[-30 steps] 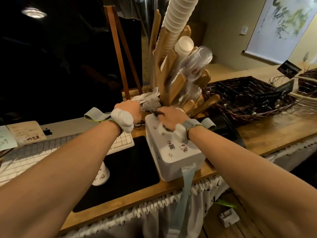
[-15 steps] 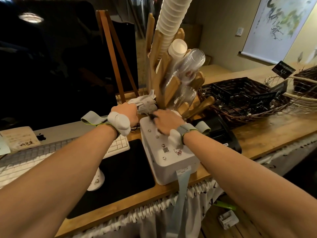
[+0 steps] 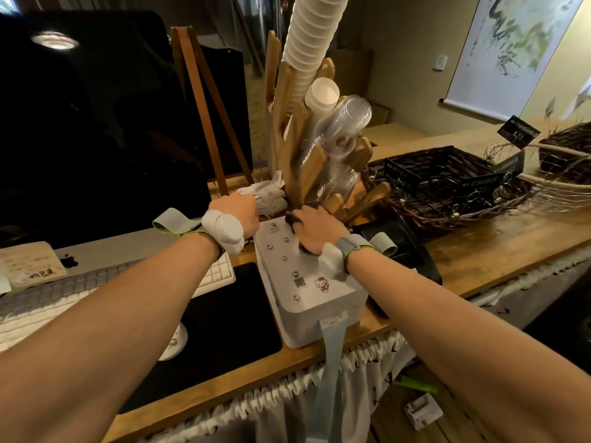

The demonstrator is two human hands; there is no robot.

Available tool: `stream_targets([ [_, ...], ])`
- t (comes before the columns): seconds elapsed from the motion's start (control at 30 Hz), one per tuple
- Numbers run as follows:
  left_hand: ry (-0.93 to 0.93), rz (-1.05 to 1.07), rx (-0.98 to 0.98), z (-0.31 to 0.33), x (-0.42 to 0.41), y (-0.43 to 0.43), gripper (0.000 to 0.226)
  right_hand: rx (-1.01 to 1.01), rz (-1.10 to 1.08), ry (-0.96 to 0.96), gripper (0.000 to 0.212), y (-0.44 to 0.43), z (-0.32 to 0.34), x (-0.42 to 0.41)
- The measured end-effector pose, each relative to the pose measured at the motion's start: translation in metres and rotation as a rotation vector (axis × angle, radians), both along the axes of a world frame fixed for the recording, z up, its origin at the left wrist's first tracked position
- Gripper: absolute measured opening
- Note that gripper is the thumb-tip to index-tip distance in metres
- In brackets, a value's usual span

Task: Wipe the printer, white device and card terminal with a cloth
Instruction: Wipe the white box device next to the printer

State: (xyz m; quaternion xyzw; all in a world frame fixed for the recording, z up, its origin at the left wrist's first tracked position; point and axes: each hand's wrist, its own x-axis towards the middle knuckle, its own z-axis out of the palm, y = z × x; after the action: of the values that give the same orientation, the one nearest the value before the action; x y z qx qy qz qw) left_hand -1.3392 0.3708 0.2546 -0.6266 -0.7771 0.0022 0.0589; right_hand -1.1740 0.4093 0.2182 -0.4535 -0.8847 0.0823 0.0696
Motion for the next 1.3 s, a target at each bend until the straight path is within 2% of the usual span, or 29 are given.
stream_targets([
  [0.03,0.009,-0.006,0.001,0.0,0.002,0.0,0.023,0.021,-0.026,-0.024,0.036,-0.001,0.0,-0.002],
  [0.17,0.001,-0.024,-0.004,0.002,0.002,0.003,0.024,0.072,0.102,0.015,0.038,-0.018,-0.004,0.0],
  [0.27,-0.021,-0.014,-0.012,0.001,0.002,0.002,0.023,0.085,0.04,-0.065,0.038,-0.016,0.002,0.001],
  [0.4,-0.03,-0.023,0.008,0.003,0.005,0.001,0.024,0.036,0.24,0.021,0.04,-0.035,0.001,-0.014],
  [0.5,-0.039,-0.023,0.003,0.007,0.007,0.0,0.024,0.058,0.136,-0.054,0.041,-0.021,0.007,-0.006],
  [0.57,-0.036,-0.023,0.012,0.011,0.006,0.0,0.024,0.071,0.222,0.029,0.038,-0.035,0.004,-0.012],
  [0.63,-0.034,-0.027,0.016,0.014,0.004,-0.002,0.025,0.038,0.303,0.013,0.037,-0.039,0.003,-0.014],
  [0.73,-0.019,-0.011,0.016,0.016,-0.001,-0.006,0.025,0.056,0.074,-0.053,0.04,-0.027,0.011,-0.01],
  [0.87,-0.022,0.003,0.022,0.011,-0.003,-0.008,0.026,0.03,0.416,-0.002,0.034,-0.052,0.006,-0.014],
  [0.97,-0.024,0.011,0.019,0.007,-0.001,-0.009,0.025,0.022,0.132,-0.02,0.04,-0.034,0.014,-0.005],
  [1.0,-0.017,0.014,0.02,0.007,-0.001,-0.01,0.025,0.037,0.141,-0.009,0.039,-0.038,0.014,-0.006],
  [1.1,-0.013,0.015,0.021,0.006,-0.001,-0.008,0.025,-0.014,0.413,0.021,0.034,-0.06,0.009,-0.008],
  [1.13,-0.021,0.012,0.013,0.005,0.0,-0.008,0.025,-0.007,0.392,-0.03,0.036,-0.055,0.012,-0.003],
  [1.23,-0.058,-0.031,-0.005,0.0,0.004,-0.008,0.025,0.072,0.142,-0.148,0.04,-0.045,0.021,0.012],
  [1.3,-0.091,-0.079,-0.039,-0.002,0.007,-0.006,0.026,0.037,0.254,-0.103,0.041,-0.056,0.021,0.015],
])
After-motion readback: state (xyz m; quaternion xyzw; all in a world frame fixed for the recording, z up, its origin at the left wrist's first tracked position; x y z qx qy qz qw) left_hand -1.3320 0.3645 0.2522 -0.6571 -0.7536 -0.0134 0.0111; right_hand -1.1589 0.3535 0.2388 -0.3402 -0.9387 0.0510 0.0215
